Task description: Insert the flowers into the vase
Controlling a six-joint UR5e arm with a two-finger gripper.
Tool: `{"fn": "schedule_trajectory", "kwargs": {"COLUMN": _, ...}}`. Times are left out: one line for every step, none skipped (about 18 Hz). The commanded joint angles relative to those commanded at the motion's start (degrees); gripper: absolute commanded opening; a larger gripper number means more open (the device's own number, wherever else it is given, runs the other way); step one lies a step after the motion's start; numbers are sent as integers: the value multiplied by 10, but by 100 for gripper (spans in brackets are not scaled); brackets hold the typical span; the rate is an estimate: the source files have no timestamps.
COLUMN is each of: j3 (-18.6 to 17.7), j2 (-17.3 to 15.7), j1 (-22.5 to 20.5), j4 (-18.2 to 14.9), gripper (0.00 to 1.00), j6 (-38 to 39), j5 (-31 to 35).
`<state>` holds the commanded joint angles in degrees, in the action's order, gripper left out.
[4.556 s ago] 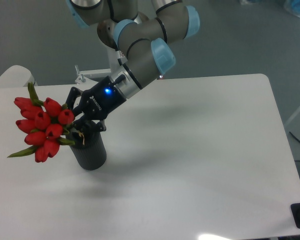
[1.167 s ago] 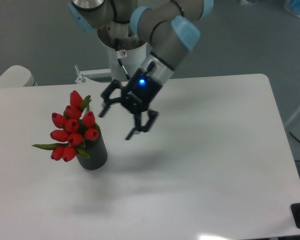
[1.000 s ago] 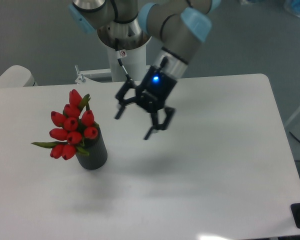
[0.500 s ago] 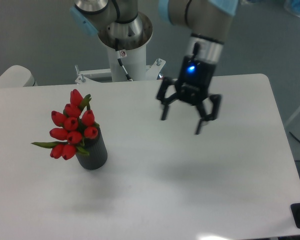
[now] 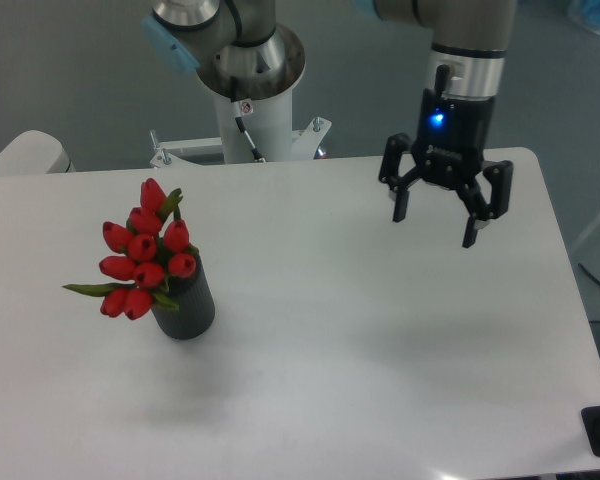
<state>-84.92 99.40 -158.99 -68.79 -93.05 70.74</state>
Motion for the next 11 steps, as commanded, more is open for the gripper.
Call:
{"fn": "schedule_trajectory", "kwargs": {"j3": 22, "j2": 8, "j1": 1, "j4": -26, "gripper": 100, "j6": -27, "j5": 18}}
{"fn": "schedule_trajectory", "kwargs": {"j3": 38, "j2": 16, "j1": 3, "j4": -45, "gripper": 100, "j6": -45, "j5": 34}}
{"fn": "schedule_trajectory", "kwargs": {"j3": 51, "j2": 21, "j1": 3, "j4": -56, "gripper": 100, "j6": -54, "j5": 43}}
{"fn": "schedule_trajectory", "kwargs": {"j3": 56, "j2": 25, "j1": 4, "j4": -58, "gripper": 100, "j6": -56, "j5": 45}}
{"fn": "schedule_trajectory", "kwargs": {"j3": 58, "j2": 26, "j1": 4, "j4": -58, "gripper": 100, "j6": -56, "j5": 45}}
{"fn": "schedule_trajectory", "kwargs": {"j3": 59, "j2": 28, "j1": 4, "j4": -56, "gripper": 100, "j6": -56, "j5": 45}}
{"fn": "schedule_trajectory", "kwargs": {"j3": 59, "j2": 30, "j1": 6, "j4": -55, "gripper": 100, "j6": -56, "j5": 45}}
{"fn": "schedule_trajectory", "kwargs": {"j3": 56, "j2": 30, "j1": 7, "j4": -53, "gripper": 100, "j6": -55, "j5": 46}}
{"fn": "schedule_trajectory", "kwargs": {"j3": 56, "j2": 31, "j1": 10, "j4": -51, "gripper": 100, "j6": -55, "j5": 46}}
{"fn": "schedule_trajectory", "kwargs": {"j3": 55, "j2": 33, "j1": 13, "j4": -50, "gripper": 100, "j6": -55, "j5": 46}}
{"fn": "schedule_trajectory", "kwargs": {"j3": 51, "j2": 33, "j1": 19, "j4": -50, "gripper": 100, "j6": -55, "j5": 48}}
